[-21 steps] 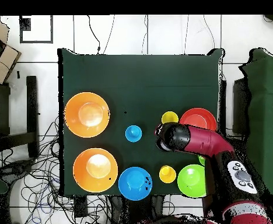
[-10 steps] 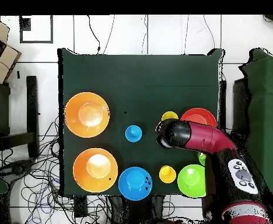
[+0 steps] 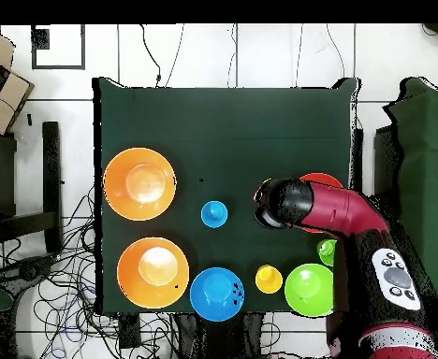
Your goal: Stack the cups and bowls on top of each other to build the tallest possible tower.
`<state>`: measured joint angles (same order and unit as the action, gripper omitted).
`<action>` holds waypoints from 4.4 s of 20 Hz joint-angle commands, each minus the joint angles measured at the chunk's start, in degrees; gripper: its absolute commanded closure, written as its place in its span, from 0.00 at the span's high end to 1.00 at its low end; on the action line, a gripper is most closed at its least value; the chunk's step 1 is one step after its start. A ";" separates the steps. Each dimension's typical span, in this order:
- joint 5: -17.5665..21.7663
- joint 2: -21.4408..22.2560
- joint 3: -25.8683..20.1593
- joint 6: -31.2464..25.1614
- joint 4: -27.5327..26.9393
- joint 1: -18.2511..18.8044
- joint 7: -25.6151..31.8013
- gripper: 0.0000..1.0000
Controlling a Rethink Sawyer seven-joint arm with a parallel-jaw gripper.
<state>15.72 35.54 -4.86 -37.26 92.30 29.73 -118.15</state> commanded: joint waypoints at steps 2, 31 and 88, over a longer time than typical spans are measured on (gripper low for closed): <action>-1.88 -1.29 -4.74 -7.33 -6.44 -2.35 0.57 0.00; -9.11 -5.83 -3.44 -15.67 -14.54 -6.63 -4.24 0.00; -19.01 -6.05 3.25 -24.64 -20.05 -11.56 -8.08 0.00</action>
<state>-1.88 28.91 0.36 -57.89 72.93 20.41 -118.15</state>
